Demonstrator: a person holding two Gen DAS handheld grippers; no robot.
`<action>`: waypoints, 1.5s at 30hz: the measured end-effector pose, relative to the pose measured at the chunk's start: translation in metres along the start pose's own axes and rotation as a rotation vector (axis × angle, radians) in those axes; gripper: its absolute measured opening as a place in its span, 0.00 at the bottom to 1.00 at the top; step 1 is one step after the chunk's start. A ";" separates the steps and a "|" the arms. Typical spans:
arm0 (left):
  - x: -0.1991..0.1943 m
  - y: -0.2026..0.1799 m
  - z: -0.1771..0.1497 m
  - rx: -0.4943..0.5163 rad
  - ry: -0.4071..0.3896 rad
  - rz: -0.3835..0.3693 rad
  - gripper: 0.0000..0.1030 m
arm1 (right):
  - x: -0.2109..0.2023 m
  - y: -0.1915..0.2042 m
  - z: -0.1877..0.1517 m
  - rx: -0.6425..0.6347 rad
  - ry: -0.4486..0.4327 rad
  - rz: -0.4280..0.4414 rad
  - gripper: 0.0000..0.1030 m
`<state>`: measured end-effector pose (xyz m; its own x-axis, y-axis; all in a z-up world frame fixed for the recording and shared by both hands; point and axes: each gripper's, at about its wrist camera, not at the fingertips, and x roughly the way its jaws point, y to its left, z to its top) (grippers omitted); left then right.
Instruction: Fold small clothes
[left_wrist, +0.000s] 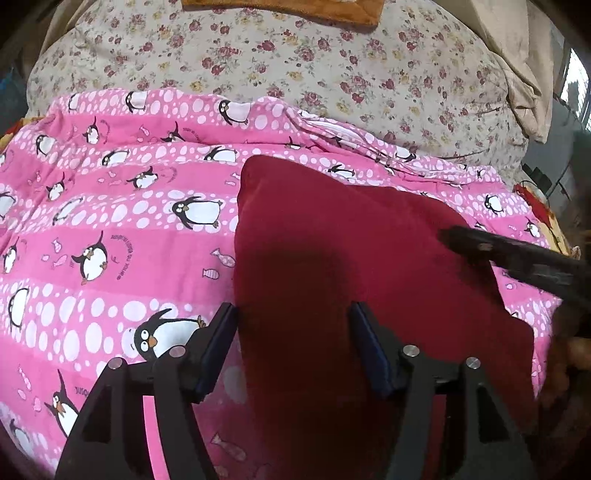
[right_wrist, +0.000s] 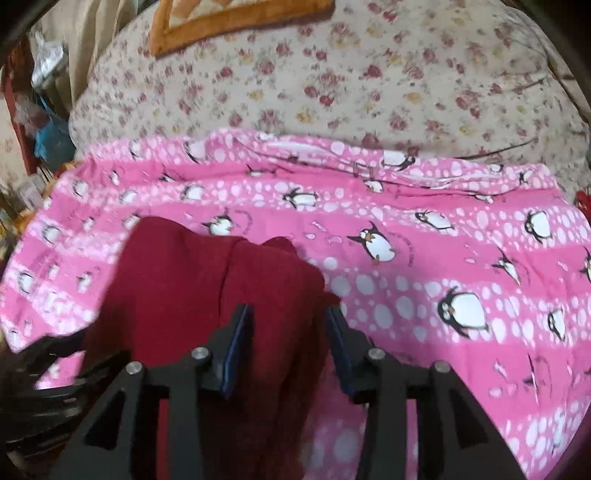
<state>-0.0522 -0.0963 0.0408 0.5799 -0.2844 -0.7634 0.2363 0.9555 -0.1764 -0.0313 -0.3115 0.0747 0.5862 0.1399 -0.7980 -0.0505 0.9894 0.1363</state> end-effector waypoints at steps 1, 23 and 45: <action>-0.001 -0.001 0.000 0.011 -0.005 0.007 0.43 | -0.010 0.002 -0.001 -0.002 -0.004 0.013 0.43; -0.014 -0.017 -0.014 0.122 -0.084 0.077 0.43 | -0.045 0.040 -0.076 -0.192 0.044 -0.013 0.29; -0.048 -0.001 -0.011 0.068 -0.172 0.069 0.43 | -0.082 0.042 -0.045 -0.073 -0.140 -0.050 0.76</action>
<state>-0.0888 -0.0827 0.0707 0.7203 -0.2328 -0.6535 0.2401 0.9674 -0.0800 -0.1180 -0.2799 0.1194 0.6965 0.0889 -0.7121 -0.0740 0.9959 0.0519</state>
